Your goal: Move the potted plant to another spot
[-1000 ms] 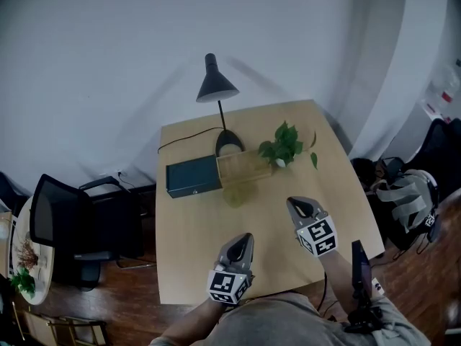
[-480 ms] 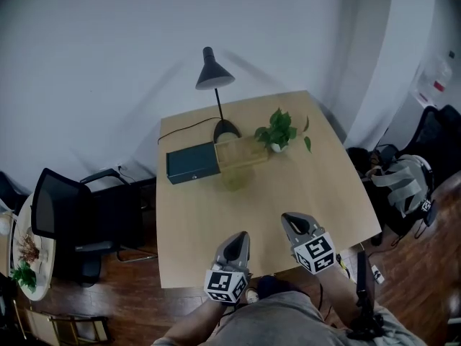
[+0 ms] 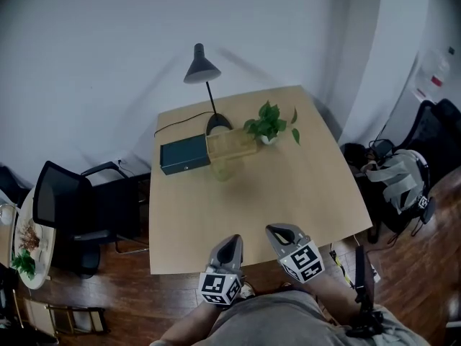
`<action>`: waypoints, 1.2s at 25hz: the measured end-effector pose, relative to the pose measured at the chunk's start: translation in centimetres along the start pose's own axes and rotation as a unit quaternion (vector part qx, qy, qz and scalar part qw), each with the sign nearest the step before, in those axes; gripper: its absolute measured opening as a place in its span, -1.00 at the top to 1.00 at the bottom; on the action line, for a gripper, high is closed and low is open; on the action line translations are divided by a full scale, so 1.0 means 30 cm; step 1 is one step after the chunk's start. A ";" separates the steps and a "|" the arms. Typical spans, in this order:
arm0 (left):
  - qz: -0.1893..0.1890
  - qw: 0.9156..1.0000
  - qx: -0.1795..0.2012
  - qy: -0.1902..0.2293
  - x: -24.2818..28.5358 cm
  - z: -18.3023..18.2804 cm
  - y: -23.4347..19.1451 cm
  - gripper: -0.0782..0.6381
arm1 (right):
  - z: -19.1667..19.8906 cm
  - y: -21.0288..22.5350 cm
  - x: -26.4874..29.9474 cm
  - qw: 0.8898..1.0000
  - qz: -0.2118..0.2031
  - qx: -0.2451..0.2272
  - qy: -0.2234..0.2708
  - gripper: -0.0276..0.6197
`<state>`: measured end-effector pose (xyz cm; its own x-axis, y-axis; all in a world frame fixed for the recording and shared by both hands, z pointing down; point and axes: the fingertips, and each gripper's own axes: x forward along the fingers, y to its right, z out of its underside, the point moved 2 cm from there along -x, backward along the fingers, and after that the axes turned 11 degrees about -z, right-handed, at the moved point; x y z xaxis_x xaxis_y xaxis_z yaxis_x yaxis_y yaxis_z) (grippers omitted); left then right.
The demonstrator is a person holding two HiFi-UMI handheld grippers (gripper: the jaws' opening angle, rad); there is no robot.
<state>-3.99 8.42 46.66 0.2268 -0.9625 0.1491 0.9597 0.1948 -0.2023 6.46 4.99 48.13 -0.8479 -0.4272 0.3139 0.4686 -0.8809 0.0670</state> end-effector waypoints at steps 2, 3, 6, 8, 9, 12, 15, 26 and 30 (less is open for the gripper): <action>-0.008 1.000 -0.001 0.001 0.002 0.000 0.046 0.80 | 0.013 -0.007 -0.034 1.000 -0.014 -0.004 -0.005 0.90; -0.010 1.000 -0.002 0.001 0.004 0.002 0.073 0.80 | 0.019 -0.007 -0.054 1.000 -0.021 -0.006 -0.007 0.90; -0.013 1.000 0.002 0.000 0.006 0.016 0.171 0.80 | 0.042 0.009 -0.133 0.999 -0.031 -0.011 -0.010 0.90; -0.016 1.000 0.004 -0.002 0.003 0.033 0.233 0.80 | 0.066 0.023 -0.188 0.999 -0.033 -0.011 -0.012 0.90; -0.018 1.000 0.005 -0.003 0.000 0.042 0.259 0.80 | 0.076 0.026 -0.212 0.999 -0.035 -0.012 -0.011 0.90; -0.025 1.000 0.005 -0.005 -0.010 0.072 0.318 0.80 | 0.105 0.026 -0.274 0.999 -0.044 -0.010 -0.012 0.90; -0.032 0.999 0.000 -0.009 -0.025 0.100 0.361 0.80 | 0.136 0.018 -0.324 0.998 -0.052 -0.006 -0.015 0.90; -0.015 0.999 0.002 -0.034 -0.086 0.156 0.384 0.80 | 0.168 -0.081 -0.340 0.998 -0.056 0.011 -0.022 0.90; -0.002 0.999 0.006 -0.038 -0.100 0.151 0.366 0.80 | 0.161 -0.109 -0.313 0.999 -0.047 0.015 -0.016 0.90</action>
<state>6.61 14.30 48.37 0.2335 -0.9463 0.2234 0.9628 0.1930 -0.1890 14.07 12.87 49.53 -0.8805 -0.3350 0.3355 0.3941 -0.9105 0.1252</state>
